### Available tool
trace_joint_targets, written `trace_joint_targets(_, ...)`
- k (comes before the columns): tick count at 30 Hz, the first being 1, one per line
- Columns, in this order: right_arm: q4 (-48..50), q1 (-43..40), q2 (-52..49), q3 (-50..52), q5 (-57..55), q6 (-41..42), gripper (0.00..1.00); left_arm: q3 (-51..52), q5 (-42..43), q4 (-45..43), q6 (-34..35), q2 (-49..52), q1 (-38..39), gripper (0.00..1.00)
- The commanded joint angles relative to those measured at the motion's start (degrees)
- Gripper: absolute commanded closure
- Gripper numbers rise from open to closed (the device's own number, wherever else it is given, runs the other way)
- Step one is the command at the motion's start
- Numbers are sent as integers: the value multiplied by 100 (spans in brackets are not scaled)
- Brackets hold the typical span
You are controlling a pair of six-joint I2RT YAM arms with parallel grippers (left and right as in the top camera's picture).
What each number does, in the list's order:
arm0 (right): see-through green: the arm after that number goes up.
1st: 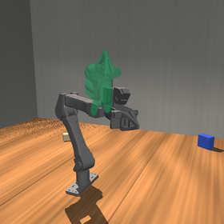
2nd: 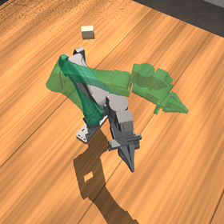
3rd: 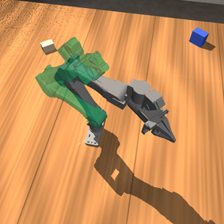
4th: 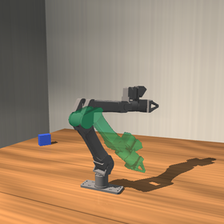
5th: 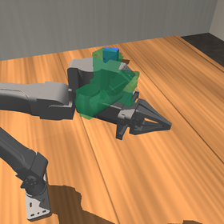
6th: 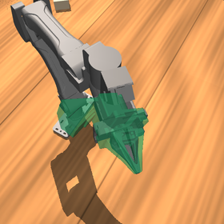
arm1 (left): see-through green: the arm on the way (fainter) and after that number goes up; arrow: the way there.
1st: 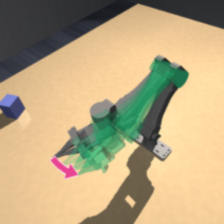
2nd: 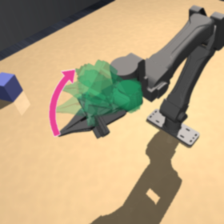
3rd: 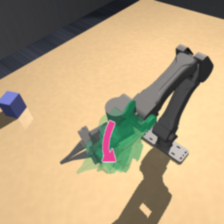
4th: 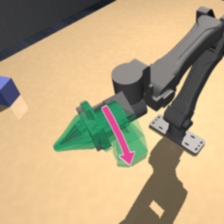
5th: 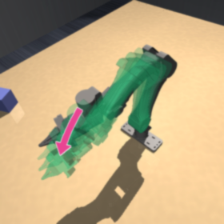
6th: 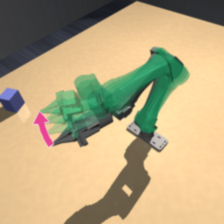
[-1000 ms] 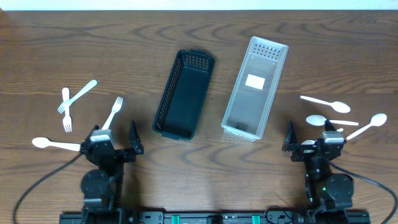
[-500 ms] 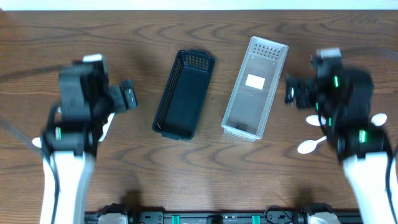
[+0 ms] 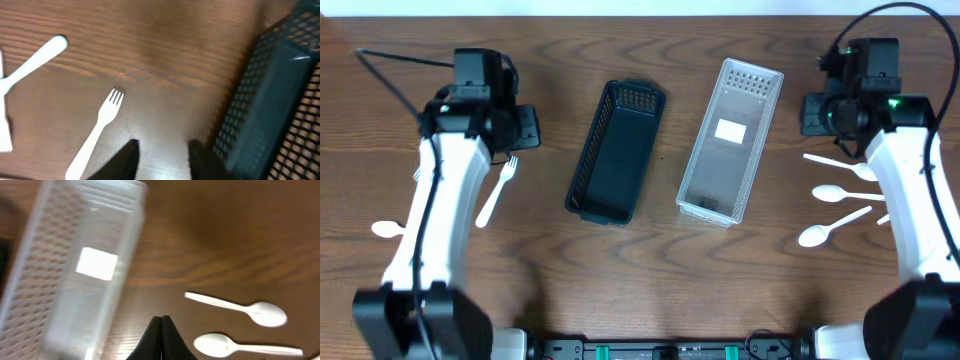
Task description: Pack container
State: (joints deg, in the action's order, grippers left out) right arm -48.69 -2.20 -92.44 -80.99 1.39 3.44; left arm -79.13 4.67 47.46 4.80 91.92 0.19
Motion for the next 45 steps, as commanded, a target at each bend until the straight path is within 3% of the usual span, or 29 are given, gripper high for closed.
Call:
trace_joint_targets(1, -39, -151, -199, -129, -90, 380, 99, -98, 70, -155, -20, 428, 15, 86)
trace_joint_targets(4, -160, -136, -461, -129, -44, 376, 99, -98, 72, -284, -17, 824, 17, 94)
trace_joint_targets(15, -302, 9, -1683, -127, 772, 249, 99, -96, 229, -162, 4, 1635, 387, 94)
trace_joint_targets(29, -332, 181, -2105, -127, 3582, -1451, 99, -96, 243, 247, 7, 1641, 1541, 94)
trace_joint_targets(40, -474, 785, -2105, -127, 3585, -2024, 99, -96, 245, 348, 284, 1641, 2055, 94)
trace_joint_targets(45, -466, 861, -2105, -129, 2924, -1952, 99, -98, 232, 339, 282, 1641, 2059, 94)
